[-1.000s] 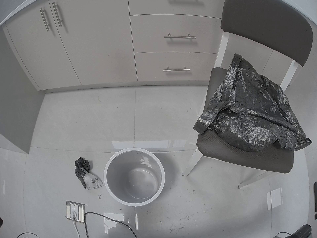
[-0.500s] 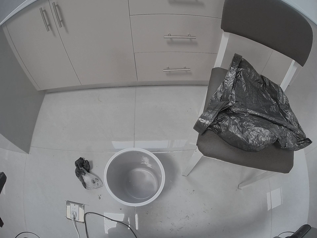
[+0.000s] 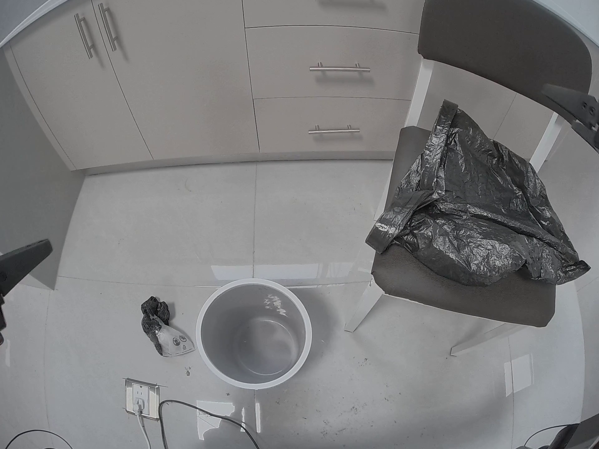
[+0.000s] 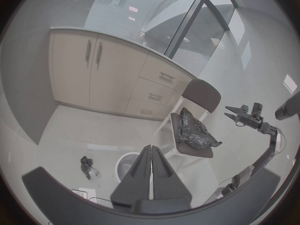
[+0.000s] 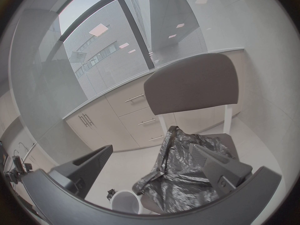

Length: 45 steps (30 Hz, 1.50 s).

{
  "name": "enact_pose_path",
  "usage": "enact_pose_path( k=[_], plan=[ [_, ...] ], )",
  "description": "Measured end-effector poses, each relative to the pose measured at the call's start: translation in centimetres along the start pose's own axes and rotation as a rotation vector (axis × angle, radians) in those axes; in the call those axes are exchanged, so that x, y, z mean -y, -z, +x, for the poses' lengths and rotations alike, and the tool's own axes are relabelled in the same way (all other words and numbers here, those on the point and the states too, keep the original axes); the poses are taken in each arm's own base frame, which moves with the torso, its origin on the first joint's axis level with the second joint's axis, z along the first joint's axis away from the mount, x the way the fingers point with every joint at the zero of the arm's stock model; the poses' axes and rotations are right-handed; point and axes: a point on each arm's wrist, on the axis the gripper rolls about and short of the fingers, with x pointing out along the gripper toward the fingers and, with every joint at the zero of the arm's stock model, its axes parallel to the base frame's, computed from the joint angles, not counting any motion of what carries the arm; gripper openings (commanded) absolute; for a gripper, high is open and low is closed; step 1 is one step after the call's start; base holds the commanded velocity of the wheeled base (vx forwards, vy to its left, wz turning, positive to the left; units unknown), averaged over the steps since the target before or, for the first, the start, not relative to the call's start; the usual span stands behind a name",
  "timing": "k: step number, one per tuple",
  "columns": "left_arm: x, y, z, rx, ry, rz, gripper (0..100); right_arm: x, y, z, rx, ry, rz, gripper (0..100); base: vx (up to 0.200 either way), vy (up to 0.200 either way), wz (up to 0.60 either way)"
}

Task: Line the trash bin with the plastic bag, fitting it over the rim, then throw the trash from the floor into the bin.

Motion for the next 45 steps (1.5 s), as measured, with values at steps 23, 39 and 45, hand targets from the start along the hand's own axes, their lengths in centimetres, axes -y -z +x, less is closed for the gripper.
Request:
enact_pose_path(
  k=[23, 39, 45],
  plan=[
    [-0.1, 0.1, 4.4, 0.018, -0.22, -0.096, 0, -10.8, 8.8, 10.8, -0.203, 0.102, -0.127, 100, 0.0, 0.0, 0.0],
    [-0.4, 1.2, 4.1, -0.002, -0.224, -0.103, 0, -13.5, 15.0, 15.8, -0.229, 0.345, -0.361, 100, 0.0, 0.0, 0.0],
    [-0.4, 1.4, 4.1, 0.002, -0.223, -0.105, 0, -13.3, 16.6, 16.2, -0.248, 0.424, -0.474, 100, 0.0, 0.0, 0.0]
  ],
)
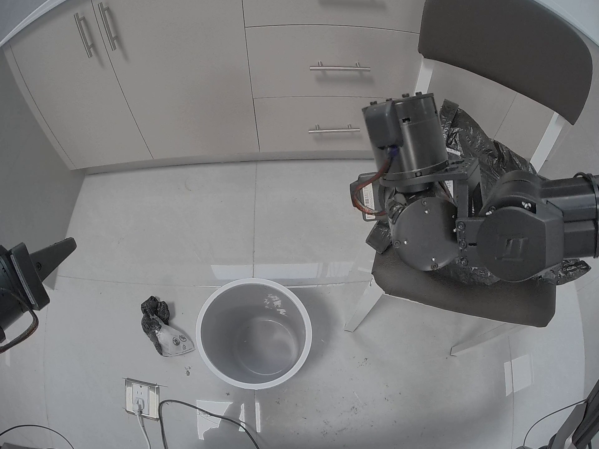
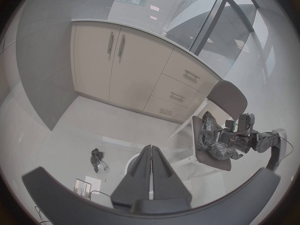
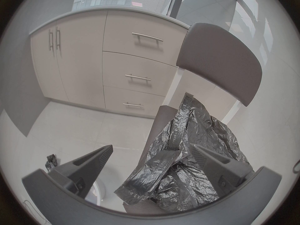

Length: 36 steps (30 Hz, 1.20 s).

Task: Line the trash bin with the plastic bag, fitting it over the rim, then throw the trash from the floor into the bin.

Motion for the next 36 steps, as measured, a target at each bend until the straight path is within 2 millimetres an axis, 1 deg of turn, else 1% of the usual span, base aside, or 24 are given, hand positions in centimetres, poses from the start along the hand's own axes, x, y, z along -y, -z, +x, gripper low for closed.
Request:
enact_pose_path(
  k=[7, 15, 25, 31, 36],
  plan=[
    [-0.1, 0.3, 0.2, 0.006, 0.002, -0.001, 0, -0.4, 1.0, 0.3, -0.021, 0.02, -0.064, 100, 0.0, 0.0, 0.0],
    [-0.2, 0.5, 0.3, -0.001, 0.0, -0.001, 0, -0.4, 2.8, 0.9, -0.057, 0.049, -0.121, 100, 0.0, 0.0, 0.0],
    [-0.2, 0.5, 0.3, -0.004, -0.002, -0.001, 0, -0.1, 3.4, 1.8, -0.075, 0.073, -0.138, 100, 0.0, 0.0, 0.0],
    [-0.2, 0.6, 0.3, -0.005, -0.002, -0.001, 0, 0.4, 4.1, 2.3, -0.091, 0.103, -0.157, 100, 0.0, 0.0, 0.0],
    [-0.2, 0.6, 0.3, -0.006, -0.002, -0.001, 0, 1.4, 4.7, 2.9, -0.11, 0.144, -0.179, 100, 0.0, 0.0, 0.0]
  ],
)
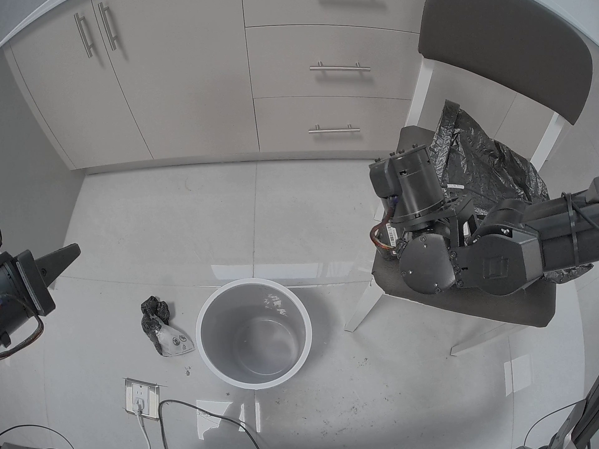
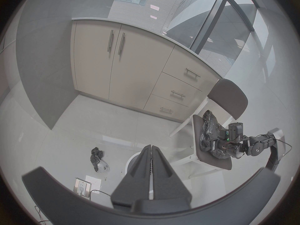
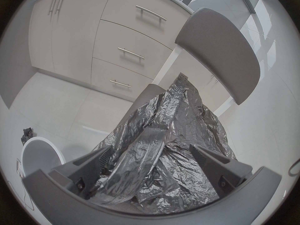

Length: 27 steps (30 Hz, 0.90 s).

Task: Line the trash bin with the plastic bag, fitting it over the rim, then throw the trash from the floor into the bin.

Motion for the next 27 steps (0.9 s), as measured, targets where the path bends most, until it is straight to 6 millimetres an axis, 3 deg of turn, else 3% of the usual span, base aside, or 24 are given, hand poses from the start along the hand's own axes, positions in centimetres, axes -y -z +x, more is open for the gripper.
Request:
enact_pose_path(
  k=[13, 14, 27],
  plan=[
    [0.1, -0.2, 0.2, 0.018, 0.009, -0.018, 0, 0.8, 0.8, 0.7, -0.025, 0.025, -0.02, 100, 0.0, 0.0, 0.0],
    [0.1, -0.2, 0.3, 0.016, 0.009, -0.018, 0, 0.9, 0.9, 0.9, -0.028, 0.03, -0.019, 0, 0.0, 0.0, 0.0],
    [0.1, 0.0, 0.4, 0.009, 0.006, -0.016, 0, 1.2, 1.2, 2.1, -0.05, 0.056, -0.022, 0, 0.0, 0.0, 0.0]
  ],
)
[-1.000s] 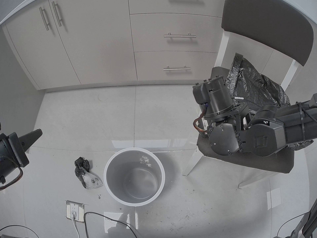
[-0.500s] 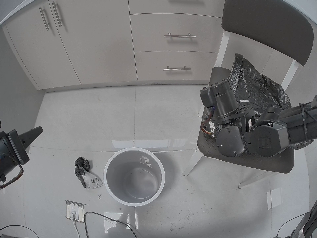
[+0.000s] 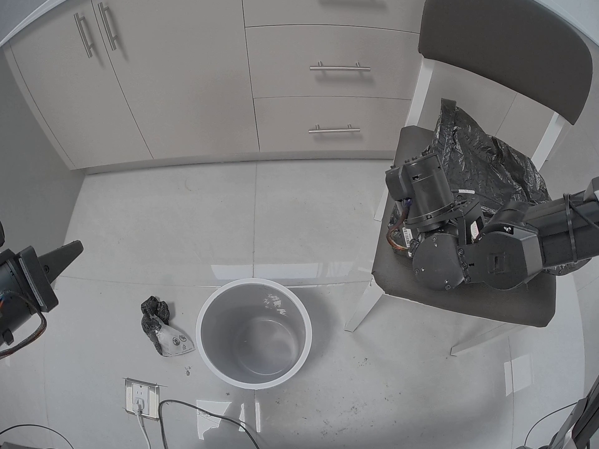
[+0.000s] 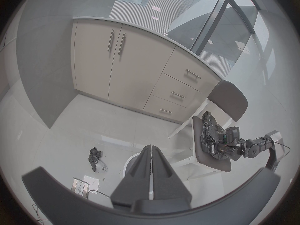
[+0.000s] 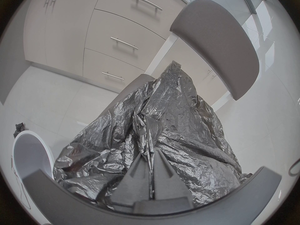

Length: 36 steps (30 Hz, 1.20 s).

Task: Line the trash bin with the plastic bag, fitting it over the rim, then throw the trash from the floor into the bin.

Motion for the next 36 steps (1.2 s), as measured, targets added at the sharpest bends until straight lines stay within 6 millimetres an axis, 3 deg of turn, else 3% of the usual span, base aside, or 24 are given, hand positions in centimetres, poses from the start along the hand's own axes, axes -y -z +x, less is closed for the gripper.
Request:
enact_pose_path(
  k=[9, 19, 28, 36],
  plan=[
    [0.0, 0.0, -0.1, 0.003, 0.001, 0.0, 0, 0.3, -0.2, 0.4, -0.003, 0.007, 0.03, 0, 0.0, 0.0, 0.0],
    [-0.1, 0.1, -0.4, 0.005, 0.006, 0.0, 0, 1.6, -1.2, 1.8, -0.016, -0.067, 0.194, 0, 0.0, 0.0, 0.0],
    [-0.3, 0.4, -1.1, 0.011, 0.03, -0.002, 0, 2.6, -2.8, 1.7, -0.088, -0.521, 0.49, 0, 0.0, 0.0, 0.0],
    [-0.3, 0.5, -1.6, 0.012, 0.059, -0.004, 0, 5.7, -4.0, 1.5, -0.251, -1.006, 0.721, 0, 0.0, 0.0, 0.0]
  ],
)
